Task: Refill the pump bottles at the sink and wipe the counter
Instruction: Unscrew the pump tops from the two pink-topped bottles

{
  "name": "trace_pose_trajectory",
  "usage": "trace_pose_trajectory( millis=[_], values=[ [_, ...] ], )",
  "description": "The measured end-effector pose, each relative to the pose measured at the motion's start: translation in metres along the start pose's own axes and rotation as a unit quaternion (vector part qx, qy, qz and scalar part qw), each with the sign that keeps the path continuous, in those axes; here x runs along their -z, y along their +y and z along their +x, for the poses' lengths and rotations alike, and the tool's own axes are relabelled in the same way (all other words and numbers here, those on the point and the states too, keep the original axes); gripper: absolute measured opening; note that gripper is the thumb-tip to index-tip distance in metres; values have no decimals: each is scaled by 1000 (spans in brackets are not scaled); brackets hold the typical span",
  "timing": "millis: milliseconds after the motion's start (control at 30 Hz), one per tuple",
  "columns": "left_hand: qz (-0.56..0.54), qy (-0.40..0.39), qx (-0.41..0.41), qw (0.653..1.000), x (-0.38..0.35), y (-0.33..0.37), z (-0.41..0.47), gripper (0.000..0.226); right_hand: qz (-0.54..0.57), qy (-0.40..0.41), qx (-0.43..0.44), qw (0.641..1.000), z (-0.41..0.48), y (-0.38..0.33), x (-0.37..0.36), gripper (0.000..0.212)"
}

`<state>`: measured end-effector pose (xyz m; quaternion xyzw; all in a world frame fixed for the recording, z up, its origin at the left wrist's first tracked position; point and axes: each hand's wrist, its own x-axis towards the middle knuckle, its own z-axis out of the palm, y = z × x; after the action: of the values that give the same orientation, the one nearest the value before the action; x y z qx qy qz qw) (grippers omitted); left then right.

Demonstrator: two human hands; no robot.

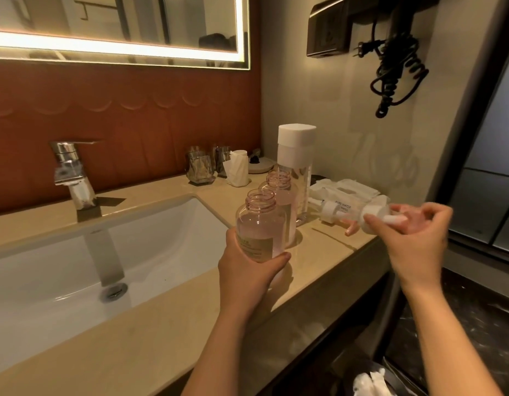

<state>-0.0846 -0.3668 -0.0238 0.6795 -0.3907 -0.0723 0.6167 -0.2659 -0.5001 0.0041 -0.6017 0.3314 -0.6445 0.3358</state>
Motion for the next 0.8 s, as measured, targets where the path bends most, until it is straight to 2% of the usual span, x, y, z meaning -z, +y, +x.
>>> trace_pose_trajectory(
  millis=[167, 333, 467, 567, 800],
  values=[
    [1, -1, -3, 1000, 0, 0, 0, 74, -65, -11, -2, 998, -8, 22, -26, 59],
    [1, -1, -4, 1000, 1, 1, -1, 73, -128, -78, -9, 989, -3, 41, -52, 57],
    [4, -2, -5, 1000, 1, 1, -1, 74, -234, -137, 32, 962, 4, 50, -64, 53],
    [8, -1, -4, 1000, 1, 2, -1, 74, -243, -167, 26, 955, 8, 51, -70, 53],
    [12, -3, 7, 1000, 1, 3, 0, 77, -330, -205, 94, 916, 11, 38, -80, 54]
  ],
)
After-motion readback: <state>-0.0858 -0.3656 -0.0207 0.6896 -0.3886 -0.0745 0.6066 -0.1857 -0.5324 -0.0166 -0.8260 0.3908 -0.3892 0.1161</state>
